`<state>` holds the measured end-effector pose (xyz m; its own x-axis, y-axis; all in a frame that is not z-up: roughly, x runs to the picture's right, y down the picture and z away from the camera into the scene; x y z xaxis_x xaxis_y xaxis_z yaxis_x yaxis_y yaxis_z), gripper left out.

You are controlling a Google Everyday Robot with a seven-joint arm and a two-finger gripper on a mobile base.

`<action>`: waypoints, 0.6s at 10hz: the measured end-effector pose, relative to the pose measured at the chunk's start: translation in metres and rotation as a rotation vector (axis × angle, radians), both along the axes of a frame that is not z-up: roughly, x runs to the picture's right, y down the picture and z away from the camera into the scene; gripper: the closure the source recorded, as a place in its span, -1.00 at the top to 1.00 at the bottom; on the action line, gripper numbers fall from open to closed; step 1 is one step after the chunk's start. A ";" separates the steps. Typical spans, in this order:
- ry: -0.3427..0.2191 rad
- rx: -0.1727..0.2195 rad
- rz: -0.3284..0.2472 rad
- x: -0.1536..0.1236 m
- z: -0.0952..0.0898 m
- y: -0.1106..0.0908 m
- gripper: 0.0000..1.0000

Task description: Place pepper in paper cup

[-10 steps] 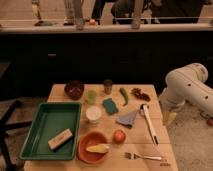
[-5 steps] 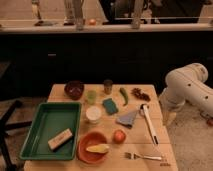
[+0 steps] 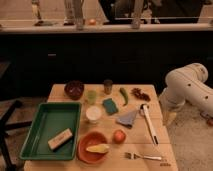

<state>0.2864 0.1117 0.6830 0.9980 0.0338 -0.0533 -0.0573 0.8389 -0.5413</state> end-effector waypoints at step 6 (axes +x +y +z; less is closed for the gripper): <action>0.057 -0.024 0.072 -0.009 0.003 -0.005 0.60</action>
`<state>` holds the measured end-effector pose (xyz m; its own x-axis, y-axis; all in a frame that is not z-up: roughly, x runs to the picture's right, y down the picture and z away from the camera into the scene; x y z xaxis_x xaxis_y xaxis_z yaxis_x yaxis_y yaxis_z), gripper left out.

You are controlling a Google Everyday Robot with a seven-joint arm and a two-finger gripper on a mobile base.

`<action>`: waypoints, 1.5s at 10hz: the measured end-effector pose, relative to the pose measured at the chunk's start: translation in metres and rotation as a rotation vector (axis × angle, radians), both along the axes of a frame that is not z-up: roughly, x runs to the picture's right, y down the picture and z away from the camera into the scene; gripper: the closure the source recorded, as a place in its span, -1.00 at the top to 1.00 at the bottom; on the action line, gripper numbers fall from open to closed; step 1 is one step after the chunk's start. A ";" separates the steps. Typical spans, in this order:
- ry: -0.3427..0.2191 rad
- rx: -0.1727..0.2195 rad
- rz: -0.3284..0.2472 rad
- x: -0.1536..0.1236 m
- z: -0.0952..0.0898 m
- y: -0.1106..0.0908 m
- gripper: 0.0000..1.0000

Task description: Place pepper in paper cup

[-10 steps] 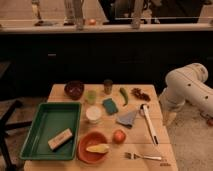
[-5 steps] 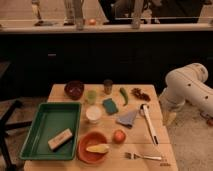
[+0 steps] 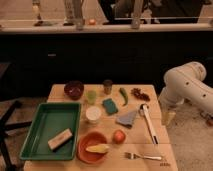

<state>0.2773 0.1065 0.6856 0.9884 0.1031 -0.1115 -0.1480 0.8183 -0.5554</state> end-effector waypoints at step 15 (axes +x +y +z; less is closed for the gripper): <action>0.172 0.102 0.448 -0.088 0.069 -0.032 0.60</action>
